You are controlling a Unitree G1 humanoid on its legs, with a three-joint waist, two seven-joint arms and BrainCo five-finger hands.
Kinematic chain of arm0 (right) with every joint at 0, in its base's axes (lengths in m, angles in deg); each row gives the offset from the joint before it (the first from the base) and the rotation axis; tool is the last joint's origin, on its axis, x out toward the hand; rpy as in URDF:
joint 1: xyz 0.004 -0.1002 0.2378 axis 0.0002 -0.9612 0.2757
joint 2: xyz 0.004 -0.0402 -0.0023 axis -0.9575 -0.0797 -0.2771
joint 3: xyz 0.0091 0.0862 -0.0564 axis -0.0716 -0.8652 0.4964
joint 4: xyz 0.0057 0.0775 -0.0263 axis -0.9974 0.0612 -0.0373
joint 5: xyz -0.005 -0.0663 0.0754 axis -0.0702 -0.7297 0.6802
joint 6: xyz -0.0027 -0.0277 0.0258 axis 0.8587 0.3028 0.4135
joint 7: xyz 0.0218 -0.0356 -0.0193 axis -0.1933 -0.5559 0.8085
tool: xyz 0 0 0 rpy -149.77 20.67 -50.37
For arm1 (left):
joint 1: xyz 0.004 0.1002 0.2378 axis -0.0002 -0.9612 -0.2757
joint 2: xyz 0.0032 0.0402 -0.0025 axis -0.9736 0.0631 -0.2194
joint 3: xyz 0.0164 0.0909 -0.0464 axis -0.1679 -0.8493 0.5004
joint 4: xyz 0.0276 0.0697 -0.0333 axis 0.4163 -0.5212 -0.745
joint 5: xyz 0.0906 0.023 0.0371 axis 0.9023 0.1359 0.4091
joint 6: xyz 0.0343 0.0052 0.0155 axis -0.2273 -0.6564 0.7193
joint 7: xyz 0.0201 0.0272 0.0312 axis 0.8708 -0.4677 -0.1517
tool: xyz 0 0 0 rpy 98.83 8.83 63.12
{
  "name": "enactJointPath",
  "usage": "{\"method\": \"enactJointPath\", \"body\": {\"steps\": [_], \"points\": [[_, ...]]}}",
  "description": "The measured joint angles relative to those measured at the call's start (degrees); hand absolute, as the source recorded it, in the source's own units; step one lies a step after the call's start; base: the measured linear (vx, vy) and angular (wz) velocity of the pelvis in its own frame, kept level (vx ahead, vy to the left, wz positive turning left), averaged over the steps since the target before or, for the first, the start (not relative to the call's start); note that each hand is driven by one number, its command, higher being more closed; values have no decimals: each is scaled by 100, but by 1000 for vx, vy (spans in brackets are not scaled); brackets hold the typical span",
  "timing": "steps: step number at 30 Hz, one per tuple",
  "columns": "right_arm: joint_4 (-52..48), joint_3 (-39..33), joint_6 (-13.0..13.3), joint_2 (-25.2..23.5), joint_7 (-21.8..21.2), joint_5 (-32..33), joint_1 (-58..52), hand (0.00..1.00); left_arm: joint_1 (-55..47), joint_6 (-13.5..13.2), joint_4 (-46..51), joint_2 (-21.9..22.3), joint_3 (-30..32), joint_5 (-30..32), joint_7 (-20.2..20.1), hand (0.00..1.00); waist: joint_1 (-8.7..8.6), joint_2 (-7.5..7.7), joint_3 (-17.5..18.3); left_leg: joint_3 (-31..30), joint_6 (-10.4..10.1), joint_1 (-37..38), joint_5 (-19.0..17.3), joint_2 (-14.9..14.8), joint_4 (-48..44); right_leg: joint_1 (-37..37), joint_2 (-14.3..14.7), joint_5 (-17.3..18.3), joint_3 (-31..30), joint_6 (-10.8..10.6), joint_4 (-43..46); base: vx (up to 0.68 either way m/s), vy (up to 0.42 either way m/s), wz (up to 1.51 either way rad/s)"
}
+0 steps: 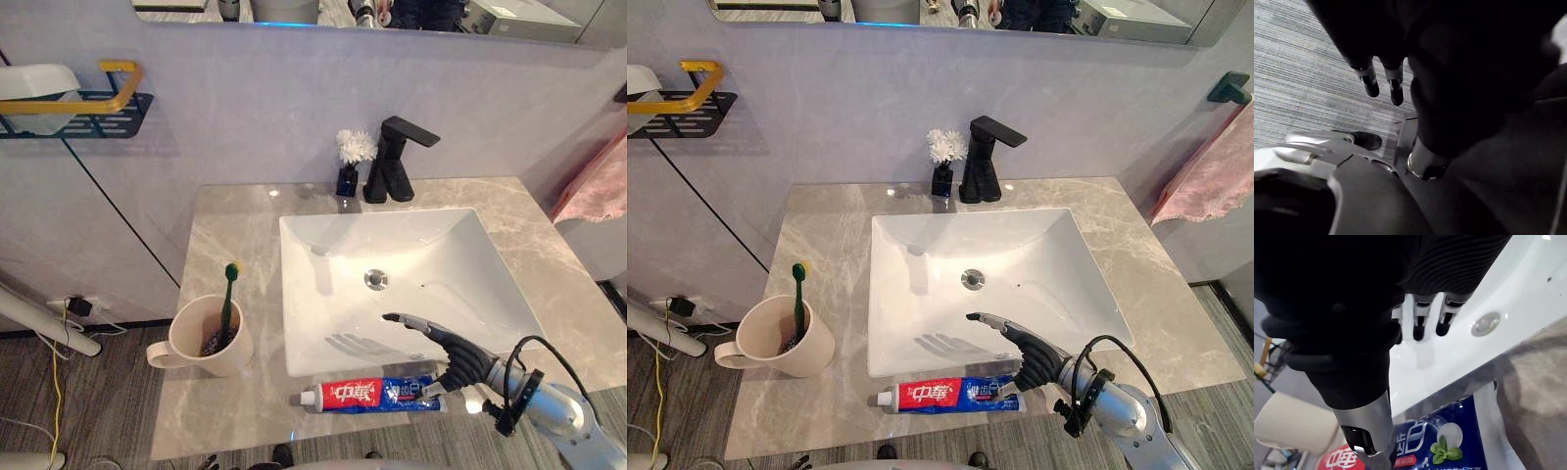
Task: Organize washtable
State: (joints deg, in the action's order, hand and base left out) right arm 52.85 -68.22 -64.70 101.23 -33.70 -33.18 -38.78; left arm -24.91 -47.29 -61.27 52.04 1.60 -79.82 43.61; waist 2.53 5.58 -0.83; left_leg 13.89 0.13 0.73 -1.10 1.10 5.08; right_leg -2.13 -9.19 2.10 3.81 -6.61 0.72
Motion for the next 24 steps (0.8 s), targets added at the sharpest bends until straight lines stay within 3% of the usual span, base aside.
{"method": "enactJointPath", "body": {"steps": [20, 24], "points": [[-235, 275, 217, 174, 0, -145, -271, 0, 41, -11, 2, -37, -109, -2, -11, 0, 10, 22, -146, 15, 0, 1, 0, 0, 0, -7, 0, 0, -29, 0, 2, 0, 0, 0], [-236, 399, 268, 211, 13, -494, -384, 0, 50, -15, 7, -44, -156, -3, -8, 0, 14, 15, -172, 1, 0, -36, 1, -1, -1, -33, 0, 1, -18, -1, 2, 0, 0, 1]]}}
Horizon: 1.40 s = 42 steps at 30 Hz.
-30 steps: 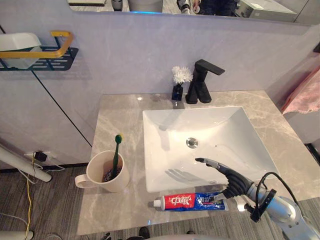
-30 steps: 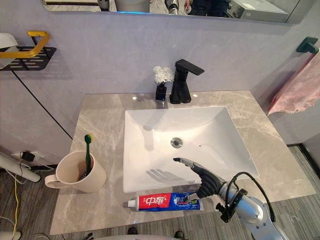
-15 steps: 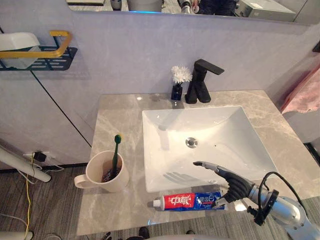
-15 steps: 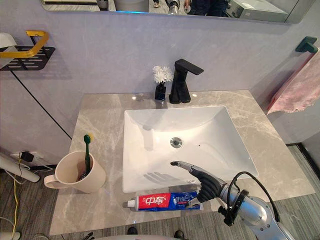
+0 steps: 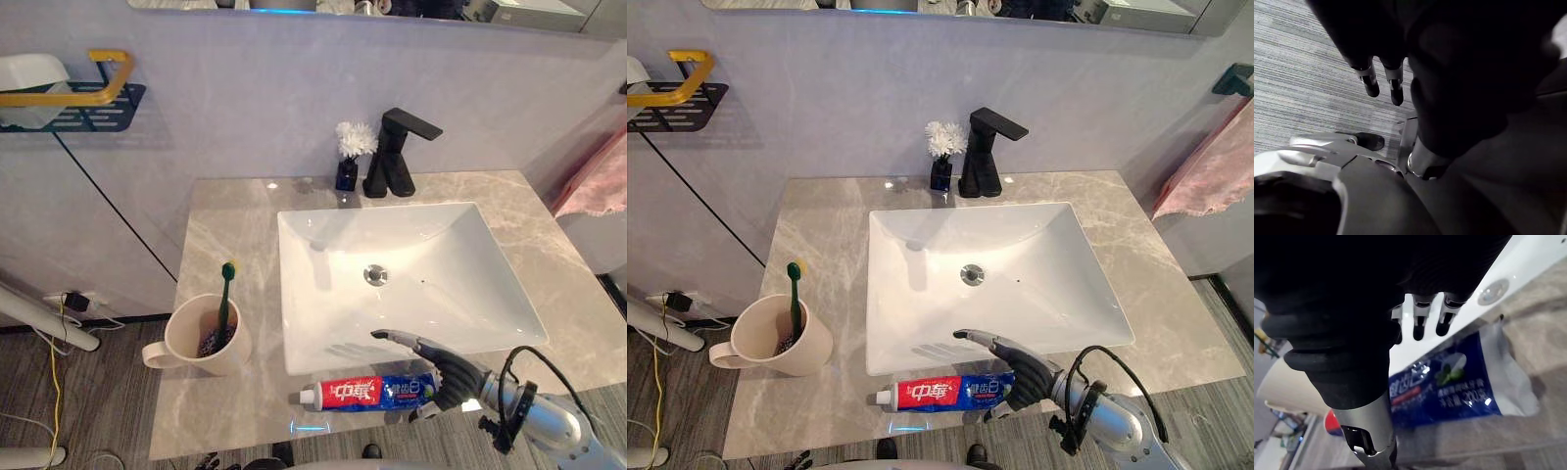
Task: Organize washtable
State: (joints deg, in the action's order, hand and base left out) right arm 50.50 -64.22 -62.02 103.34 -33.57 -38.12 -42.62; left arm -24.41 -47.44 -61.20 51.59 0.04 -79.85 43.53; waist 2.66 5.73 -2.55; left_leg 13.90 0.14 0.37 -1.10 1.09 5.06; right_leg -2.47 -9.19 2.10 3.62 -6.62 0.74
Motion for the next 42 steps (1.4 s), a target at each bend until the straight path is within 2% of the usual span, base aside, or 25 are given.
{"method": "enactJointPath", "body": {"steps": [8, 10, 13, 14, 22, 27, 33, 42], "points": [[-26, -5, 378, 236, 392, -1036, -108, 0, 14, -5, 135, -46, -93, 5, 11, 0, 9, 76, -195, -97, 8, -350, 6, -9, -136, -244, -9, -1, 93, 0, 23, 0, -16, 7], [-163, -11, 420, 303, 516, -1328, -121, 0, 29, -5, 172, -77, -196, 7, 30, 0, 37, 90, -269, -128, 8, -485, 6, -11, -196, -300, -9, -2, 111, 0, 25, 2, -21, 9], [-219, -13, 616, 401, 638, -1639, -149, 0, 107, -3, 184, -98, -292, 16, 37, 0, 134, 88, -371, -131, 9, -560, 6, -11, -212, -365, 3, -2, 111, 0, 27, 4, -3, 1], [-220, -14, 642, 406, 644, -1696, -148, 100, 110, -7, 192, -97, -296, 15, 45, 0, 142, 90, -392, -147, 9, -590, 7, -11, -212, -383, 5, -2, 119, 0, 27, 22, -6, 5], [-219, -12, 710, 380, 777, -1741, -141, 100, 111, -42, 210, -107, -293, 15, 133, 0, 134, 128, -457, -147, 9, -563, 5, -15, -210, -368, 9, -4, 96, 1, 29, 14, -1, -1], [-201, -8, 595, 279, 778, -1619, -89, 100, 117, -76, 230, -103, -290, 45, 134, 0, 147, 134, -472, -140, 8, -444, 2, -21, -192, -274, 6, -4, 88, 1, 32, 0, 0, 0], [-154, 0, 495, -58, 777, -1582, -34, 100, 116, -76, 230, -103, -277, 85, 133, 0, 153, 132, -471, -126, 11, -315, -1, -20, -162, -161, -5, -4, 75, 1, 23, -5, -2, -2], [-70, 32, 492, -185, 778, -1585, -27, 100, 115, -70, 201, -95, -257, 245, 131, 0, 159, 98, -403, -128, 11, -196, -1, -18, -150, -61, -2, -4, 86, 0, -4, 0, 0, 0]]}}
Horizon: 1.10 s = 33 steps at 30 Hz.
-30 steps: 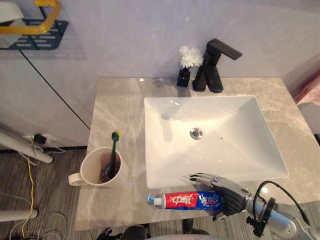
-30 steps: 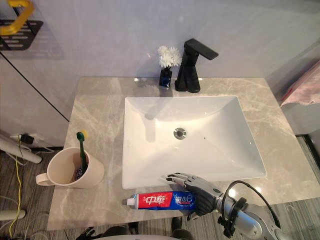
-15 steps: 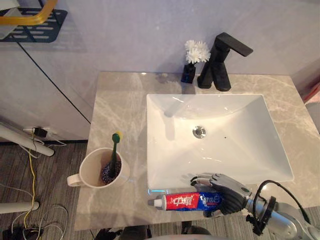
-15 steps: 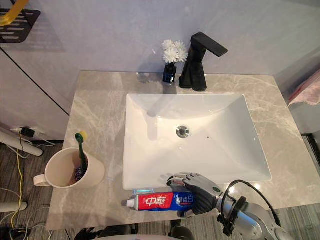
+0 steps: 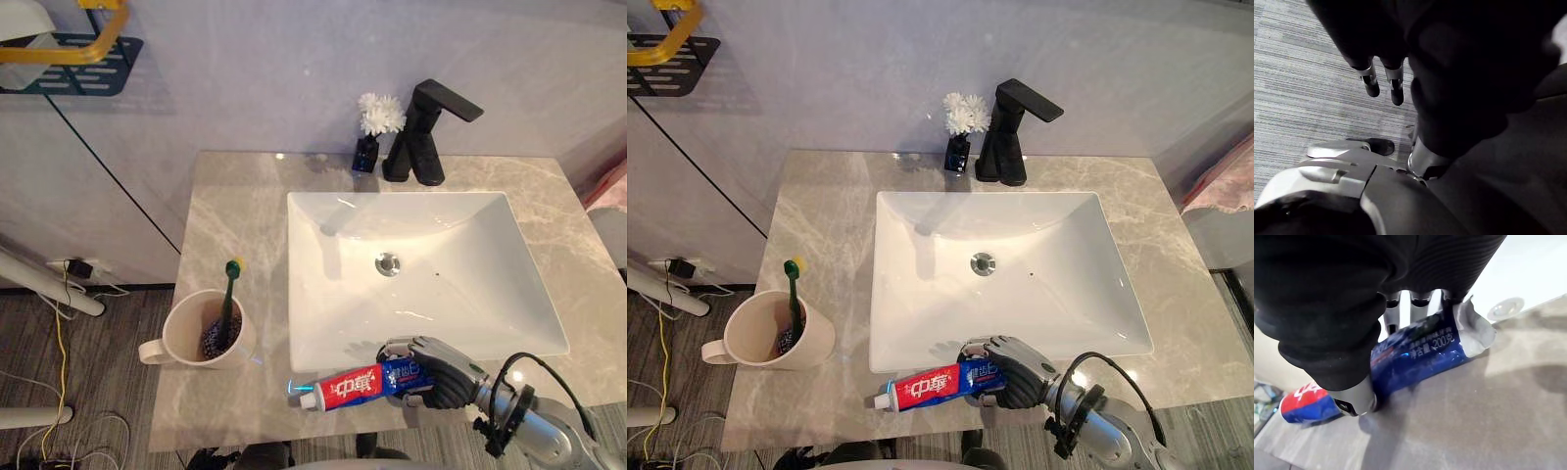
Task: Organize washtable
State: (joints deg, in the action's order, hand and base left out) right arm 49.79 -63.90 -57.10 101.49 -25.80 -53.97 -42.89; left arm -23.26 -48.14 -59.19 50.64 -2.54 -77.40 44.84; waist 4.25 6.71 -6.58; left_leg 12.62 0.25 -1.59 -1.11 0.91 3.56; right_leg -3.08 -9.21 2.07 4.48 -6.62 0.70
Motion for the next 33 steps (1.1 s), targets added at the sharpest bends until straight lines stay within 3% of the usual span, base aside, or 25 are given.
{"method": "enactJointPath", "body": {"steps": [6, 10, 12, 15, 17, 20, 23, 28, 33], "points": [[249, -45, 5, -125, 2, -3, 26, 100, 0, 4, -34, 25, -4, 24, -9, 0, 126, -44, 181, -15, -4, 36, -3, 2, -45, 99, 7, 0, 23, 0, -75, -7, -8, 1], [1170, -339, 82, -114, -41, -52, 676, 100, -49, 32, -98, 49, 3, 24, -14, 0, 127, -99, 357, -38, -5, 139, -2, 8, -57, 204, 2, 0, 29, 0, -63, -49, -14, 1], [1819, -655, -99, -98, 22, -119, 1062, 100, -110, 35, -97, 55, 3, 23, -15, 0, 123, -110, 477, -38, -4, 143, -1, 15, -36, 189, -7, 0, 26, -1, -49, -71, -1, -3], [2986, -1263, -822, 74, 240, -288, 1636, 100, -192, 51, -123, 108, 6, 21, -15, 0, 120, -215, 560, -95, -29, 151, 65, 58, 90, 160, -45, -5, 40, -8, -44, -90, 9, 7], [3074, -1696, -1054, 176, 395, -280, 1837, 100, -288, 126, -156, 149, 12, 20, -14, 0, 80, -324, 620, -132, -4, 150, 128, 110, 181, 116, -53, -11, 44, -18, -44, -40, 34, 4], [3029, -2134, -1161, 147, 782, -112, 2351, 100, -465, 150, -210, 224, 78, 20, -11, 0, -40, -413, 680, -177, 51, 161, 164, 129, 180, 153, -53, -13, 114, -21, -70, 14, 10, 5], [2952, -2471, -1260, -16, 1043, 136, 2720, 100, -466, 149, -205, 245, 97, 19, -9, 0, -29, -444, 700, -297, 51, 183, 176, 116, 179, 243, -33, -14, 216, -23, -101, 25, -22, 17], [2527, -2713, -1282, -415, 1234, 237, 3034, 100, -502, 159, -148, 362, 729, -299, 0, 0, -16, -435, 701, -493, 45, 205, 189, 113, 179, 413, -34, -14, 414, -21, -184, 23, -27, 21], [1928, -2884, -1271, -810, 1470, 410, 3471, 100, -444, 174, 403, 554, 2260, -1390, 128, 0, -18, -428, 736, -654, 39, 238, 192, 79, 179, 538, -31, -12, 571, -18, -200, 8, -26, 17]]}}
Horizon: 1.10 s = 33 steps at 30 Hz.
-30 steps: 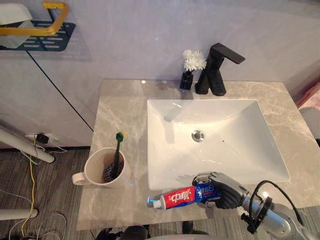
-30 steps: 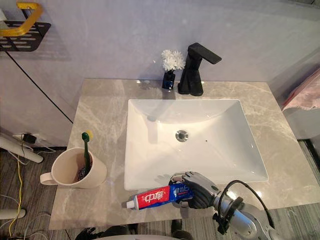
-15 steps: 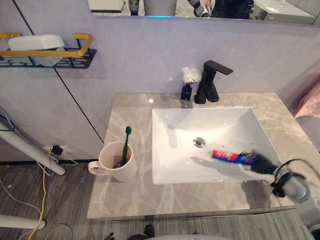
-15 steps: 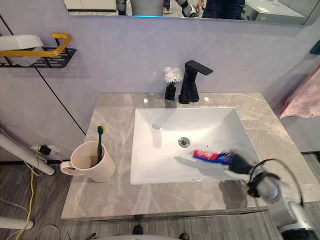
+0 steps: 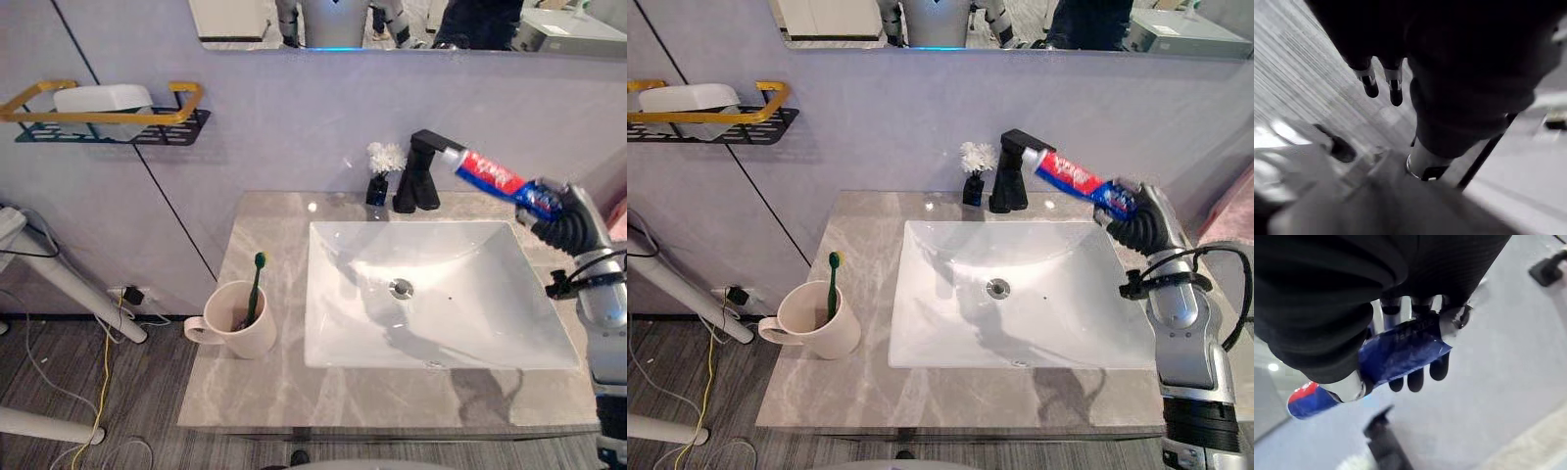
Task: Organize washtable
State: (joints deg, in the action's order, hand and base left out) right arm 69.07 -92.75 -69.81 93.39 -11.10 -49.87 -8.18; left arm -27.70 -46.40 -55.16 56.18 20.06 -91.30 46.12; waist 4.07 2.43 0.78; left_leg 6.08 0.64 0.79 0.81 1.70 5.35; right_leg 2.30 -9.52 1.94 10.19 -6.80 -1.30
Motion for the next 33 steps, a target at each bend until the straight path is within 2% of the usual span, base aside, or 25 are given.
{"method": "enactJointPath", "body": {"steps": [2, 3, 5, 6, 8, 11, 13, 15, 16, 18, 19, 21, 26, 29, 33], "points": [[-271, -126, 31, -128, 154, 117, 172, 100, 128, -8, 665, -83, 1043, -543, 206, 0, 67, 16, 7, -80, -5, 3, 0, -1, 0, 48, 0, 3, 72, 3, 2, 2, -24, 17], [-330, -138, 32, -186, 184, 146, 243, 100, 188, -19, 905, -133, 1304, -672, 284, 0, 126, 17, 8, -83, -5, 6, 0, -2, 0, 50, 0, 4, 73, 4, 5, 0, -13, 10], [-515, -125, 55, -354, 370, 354, 428, 100, 491, -75, 1758, -592, 1927, -1169, 605, 0, 270, 18, 9, -137, -7, 9, 2, 0, -1, 93, -1, 27, 105, 28, 10, 0, -19, 9], [-533, -118, 55, -410, 388, 401, 484, 100, 591, -111, 1941, -756, 2027, -1227, 670, 0, 307, 23, 12, -148, -9, 15, 3, -1, -1, 121, 0, 34, 121, 31, 12, 11, -30, 21], [-534, 2, 63, -476, 489, 497, 644, 100, 959, -294, 2602, -1389, 2188, -1287, 901, 0, 331, 24, 13, -326, -22, 33, 15, 18, -15, 203, -7, 75, 290, 66, 24, 3, -38, 38], [-534, 323, 80, -480, 585, 563, 883, 100, 1461, -518, 3646, -2169, 2099, -1277, 1133, 0, 432, 32, 15, -465, -23, 86, 14, 41, -34, 273, -34, 193, 399, 77, 158, 15, -27, 29], [-533, 537, 125, -483, 617, 623, 1082, 100, 1753, -633, 4048, -2636, 1769, -1274, 1177, 0, 491, 29, 11, -536, -23, 89, 15, 61, -61, 301, -54, 245, 449, 88, 211, 18, -21, 25], [-526, 901, 135, -484, 618, 731, 1341, 100, 2259, -699, 4318, -3271, 954, -1276, 1208, 0, 506, 25, 9, -737, -23, 93, 15, 86, -135, 428, -64, 278, 616, 78, 234, 25, -34, 43], [-519, 997, 137, -483, 618, 735, 1409, 100, 2406, -702, 4337, -3437, 691, -1278, 1208, 0, 513, 25, 9, -775, -23, 95, 15, 87, -146, 452, -62, 280, 648, 76, 238, 16, -36, 32], [-467, 1354, 147, -484, 606, 734, 1724, 100, 2982, -669, 4451, -4008, -442, -1416, 1058, 0, 617, 27, 6, -872, -23, 89, 16, 102, -187, 463, -78, 362, 719, 64, 360, 3, -37, 25], [-465, 1423, 149, -484, 607, 735, 1780, 100, 3112, -658, 4544, -4100, -701, -1515, 989, 0, 618, 25, 4, -920, -24, 85, 16, 109, -206, 478, -81, 369, 732, 60, 381, -2, -28, 29], [-411, 1706, 148, -516, 612, 739, 2006, 100, 3480, -651, 5102, -4347, -1703, -1755, 834, 0, 607, 13, -7, -1029, -24, 98, 17, 114, -239, 535, -88, 379, 758, 64, 438, -2, -20, 27], [-350, 2436, 146, -750, 620, 1071, 2645, 100, 4001, -547, 6057, -4360, -3387, -2250, 477, 0, 563, -22, -132, -1043, -34, 96, 23, 160, -295, 534, -156, 477, 840, 17, 538, -32, -12, 4], [-376, 2846, 147, -937, 620, 1292, 2929, 100, 4195, -419, 6238, -4252, -3912, -2460, 468, 0, 445, -21, -163, -1029, -63, 91, 43, 150, -292, 524, -149, 516, 839, 20, 535, -39, -31, -3], [-503, 3219, 147, -1194, 625, 1508, 2975, 100, 4385, -408, 6578, -3933, -4139, -2742, 507, 0, 444, -29, -171, -913, -91, 69, 77, 122, -235, 416, -107, 519, 725, 27, 526, -29, -19, -14]]}}
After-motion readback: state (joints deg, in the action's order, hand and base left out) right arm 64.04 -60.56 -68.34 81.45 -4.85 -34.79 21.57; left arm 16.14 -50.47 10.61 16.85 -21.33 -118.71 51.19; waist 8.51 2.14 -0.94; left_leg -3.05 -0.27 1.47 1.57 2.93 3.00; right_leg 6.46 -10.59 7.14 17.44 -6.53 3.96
